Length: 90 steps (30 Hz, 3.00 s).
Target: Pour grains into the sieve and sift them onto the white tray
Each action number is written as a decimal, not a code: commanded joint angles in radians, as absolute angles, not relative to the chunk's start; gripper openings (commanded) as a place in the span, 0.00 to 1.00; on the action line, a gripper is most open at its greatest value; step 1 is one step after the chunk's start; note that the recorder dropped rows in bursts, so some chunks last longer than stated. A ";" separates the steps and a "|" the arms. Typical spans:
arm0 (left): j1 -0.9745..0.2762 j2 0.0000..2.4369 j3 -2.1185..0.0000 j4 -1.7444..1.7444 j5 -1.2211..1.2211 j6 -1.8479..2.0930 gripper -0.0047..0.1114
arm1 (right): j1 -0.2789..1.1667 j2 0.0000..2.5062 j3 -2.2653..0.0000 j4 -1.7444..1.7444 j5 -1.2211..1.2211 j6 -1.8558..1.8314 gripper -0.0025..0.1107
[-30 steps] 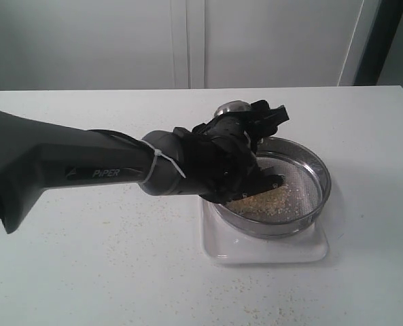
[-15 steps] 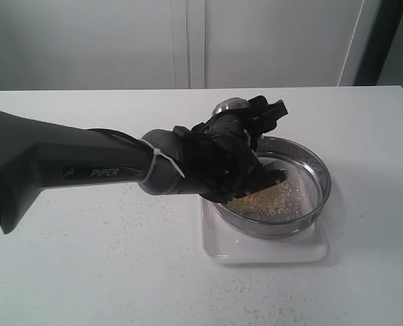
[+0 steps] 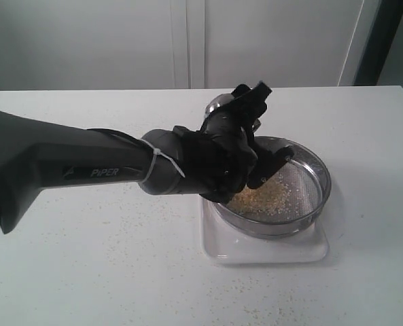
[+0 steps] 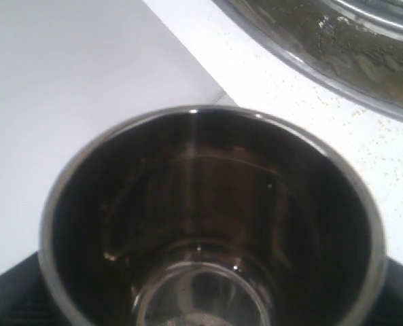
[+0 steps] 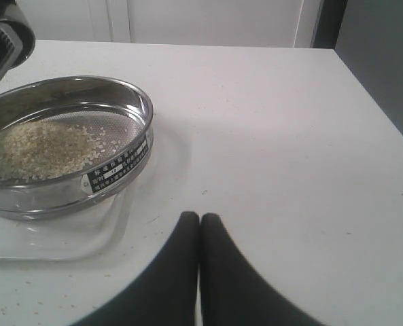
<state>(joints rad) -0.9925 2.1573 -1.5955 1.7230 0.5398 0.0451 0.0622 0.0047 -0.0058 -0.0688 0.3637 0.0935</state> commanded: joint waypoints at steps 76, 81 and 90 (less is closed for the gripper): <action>-0.376 1.872 -1.216 0.629 -0.309 -0.619 0.04 | 0.061 0.000 0.000 -0.075 0.350 0.098 0.02; -0.349 1.872 -1.170 0.646 -0.354 -0.634 0.04 | 0.061 0.000 0.000 -0.075 0.350 0.098 0.02; -0.303 1.874 -1.051 0.710 -0.567 -0.658 0.04 | 0.061 0.000 0.000 -0.075 0.350 0.098 0.02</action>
<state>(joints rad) -0.3054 1.8889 -1.0654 0.6764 -0.5248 -0.6482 0.0622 0.0047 -0.0058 -0.0688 0.3637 0.0935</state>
